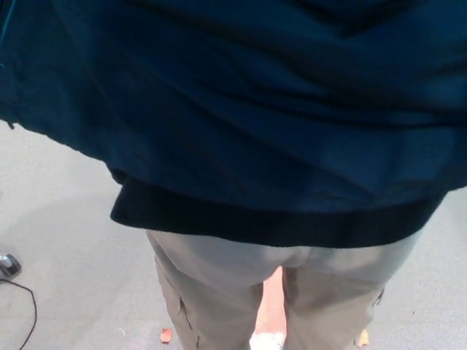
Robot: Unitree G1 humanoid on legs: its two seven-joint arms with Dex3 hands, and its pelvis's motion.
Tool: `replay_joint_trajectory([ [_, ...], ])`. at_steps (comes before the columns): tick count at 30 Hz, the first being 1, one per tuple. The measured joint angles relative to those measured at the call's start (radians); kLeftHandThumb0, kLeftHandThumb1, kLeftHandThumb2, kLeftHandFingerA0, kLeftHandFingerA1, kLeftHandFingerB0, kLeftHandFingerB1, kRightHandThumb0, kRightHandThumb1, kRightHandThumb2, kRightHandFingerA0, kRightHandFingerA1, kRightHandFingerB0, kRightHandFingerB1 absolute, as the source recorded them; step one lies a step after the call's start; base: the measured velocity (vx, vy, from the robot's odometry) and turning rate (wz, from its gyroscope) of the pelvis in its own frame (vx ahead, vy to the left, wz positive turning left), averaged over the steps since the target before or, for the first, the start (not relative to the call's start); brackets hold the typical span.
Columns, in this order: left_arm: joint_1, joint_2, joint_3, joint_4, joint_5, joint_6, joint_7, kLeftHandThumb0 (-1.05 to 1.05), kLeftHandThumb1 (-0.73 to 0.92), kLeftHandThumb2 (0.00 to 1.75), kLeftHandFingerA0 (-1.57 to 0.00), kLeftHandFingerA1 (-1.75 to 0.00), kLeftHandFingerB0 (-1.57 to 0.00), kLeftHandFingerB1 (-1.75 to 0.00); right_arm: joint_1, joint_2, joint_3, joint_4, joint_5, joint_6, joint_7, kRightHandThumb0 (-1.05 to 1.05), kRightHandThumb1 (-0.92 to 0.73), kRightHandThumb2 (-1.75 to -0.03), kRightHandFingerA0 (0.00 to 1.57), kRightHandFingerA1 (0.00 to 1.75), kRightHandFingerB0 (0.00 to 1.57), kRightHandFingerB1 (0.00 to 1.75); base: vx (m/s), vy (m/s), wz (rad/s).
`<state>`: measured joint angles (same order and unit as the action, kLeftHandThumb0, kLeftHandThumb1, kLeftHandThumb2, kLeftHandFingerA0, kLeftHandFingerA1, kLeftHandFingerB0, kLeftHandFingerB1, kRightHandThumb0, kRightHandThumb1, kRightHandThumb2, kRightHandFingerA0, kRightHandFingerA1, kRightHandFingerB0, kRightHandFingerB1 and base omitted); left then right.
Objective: A person hands a coat to the robot and the robot grabs it with both hands and holds it while the person wears the coat.
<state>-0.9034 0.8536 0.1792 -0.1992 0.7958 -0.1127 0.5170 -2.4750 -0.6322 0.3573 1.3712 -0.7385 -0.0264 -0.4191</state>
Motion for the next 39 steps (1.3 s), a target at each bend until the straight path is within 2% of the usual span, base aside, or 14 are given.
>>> replay_joint_trajectory([
  [1, 0.015, -0.007, 0.002, -0.009, 0.000, 0.000, 0.000, -0.88, 0.88, 1.13, 0.00, -0.08, 0.00, -0.05, 0.016, -0.002, -0.005, -0.015, 0.001, -0.002, -0.001, -1.01, -0.37, -0.92, 0.21, 0.47, 0.16, 0.67, 0.00, 0.000, 0.00],
  [3, 0.061, -0.029, 0.003, -0.038, 0.000, -0.001, 0.000, -0.89, 0.84, 1.07, 0.00, -0.02, 0.00, 0.00, 0.114, -0.013, -0.042, -0.106, 0.009, -0.012, -0.002, -0.39, -0.37, -1.02, 0.01, 0.49, 0.00, 0.48, 0.00, 0.000, 0.00],
  [6, 0.100, -0.043, 0.004, -0.064, 0.000, -0.002, 0.001, -0.66, 0.90, 0.67, 0.00, -0.10, 0.00, -0.18, 0.221, -0.026, -0.084, -0.201, 0.017, -0.024, -0.005, -0.39, -0.37, -1.01, 0.01, 0.50, 0.00, 0.48, 0.00, 0.000, 0.00],
  [9, 0.154, -0.066, 0.006, -0.096, -0.001, -0.007, 0.003, -0.96, 0.76, 1.16, 0.00, -0.20, -0.03, -0.30, 0.358, -0.032, -0.129, -0.313, 0.027, -0.041, -0.008, -0.90, -0.65, -1.03, 0.07, 0.16, 0.07, 0.12, 0.00, 0.000, 0.00],
  [10, 0.177, -0.074, 0.008, -0.108, -0.002, -0.010, 0.003, -1.00, 0.80, 1.27, 0.00, -0.07, 0.00, -0.11, 0.409, -0.031, -0.142, -0.355, 0.030, -0.044, -0.009, -0.74, -0.60, -0.97, 0.05, 0.30, 0.41, 0.68, 0.00, 0.000, 0.00],
  [11, 0.197, -0.081, 0.008, -0.117, -0.004, -0.013, 0.003, -0.91, 0.92, 0.69, 0.00, -0.24, -0.03, -0.26, 0.453, -0.030, -0.152, -0.390, 0.032, -0.047, -0.009, -0.68, -0.85, -0.65, 0.10, 0.26, 0.23, 0.31, 0.00, 0.000, 0.00],
  [16, 0.295, -0.130, 0.009, -0.166, -0.012, -0.022, 0.005, -0.88, 0.75, 1.15, 0.00, -0.19, -0.08, -0.18, 0.696, -0.016, -0.200, -0.570, 0.041, -0.062, -0.010, -0.73, -0.65, -1.04, 0.00, 0.26, 0.04, 0.33, 0.00, 0.000, 0.00],
  [18, 0.334, -0.158, 0.008, -0.190, -0.012, -0.022, 0.008, -0.90, 0.76, 1.14, -0.08, -0.22, -0.11, -0.20, 0.808, -0.001, -0.219, -0.654, 0.043, -0.069, -0.011, -0.66, -0.81, -0.67, 0.08, 0.25, 0.12, 0.28, 0.00, 0.000, 0.00],
  [27, 0.502, -0.285, 0.000, -0.284, -0.018, -0.035, 0.018, -0.78, 0.92, 0.71, -0.16, -0.41, -0.06, -0.22, 1.267, 0.083, -0.270, -0.996, 0.053, -0.090, -0.030, -0.92, -0.67, -1.06, 0.09, 0.11, 0.09, 0.16, 0.00, 0.000, 0.00],
  [29, 0.539, -0.313, -0.004, -0.302, -0.020, -0.045, 0.020, -0.39, 0.35, 1.02, 0.00, -0.48, 0.00, -0.49, 1.349, 0.104, -0.274, -1.063, 0.053, -0.099, -0.040, -0.74, -0.55, -0.89, 0.05, 0.30, 0.08, 0.33, 0.00, 0.000, 0.00],
  [30, 0.565, -0.332, -0.006, -0.312, -0.021, -0.052, 0.023, -0.93, 0.76, 1.18, -0.08, -0.14, -0.09, -0.13, 1.406, 0.116, -0.278, -1.104, 0.053, -0.111, -0.046, -0.73, -0.56, -0.95, 0.00, 0.31, 0.06, 0.36, 0.00, 0.000, 0.00],
  [36, 0.746, -0.446, -0.029, -0.351, -0.011, -0.081, 0.064, -0.87, 0.85, 1.17, 0.00, -0.09, -0.01, -0.18, 1.709, 0.168, -0.289, -1.276, 0.051, -0.207, -0.109, -0.76, -0.65, -1.05, 0.00, 0.24, 0.04, 0.23, 0.00, 0.000, 0.00],
  [37, 0.772, -0.461, -0.035, -0.351, -0.005, -0.082, 0.074, -0.87, 0.86, 1.16, 0.00, -0.09, 0.00, -0.14, 1.753, 0.178, -0.287, -1.301, 0.049, -0.217, -0.119, -0.79, -0.83, -0.65, 0.00, 0.25, 0.00, 0.19, 0.00, 0.000, 0.00],
  [39, 0.821, -0.486, -0.048, -0.347, 0.011, -0.083, 0.095, -0.89, 0.91, 1.18, 0.00, -0.07, 0.00, -0.05, 1.839, 0.199, -0.281, -1.345, 0.045, -0.235, -0.135, -0.86, -0.75, -1.12, 0.00, 0.16, 0.00, 0.12, 0.00, 0.000, 0.00],
])
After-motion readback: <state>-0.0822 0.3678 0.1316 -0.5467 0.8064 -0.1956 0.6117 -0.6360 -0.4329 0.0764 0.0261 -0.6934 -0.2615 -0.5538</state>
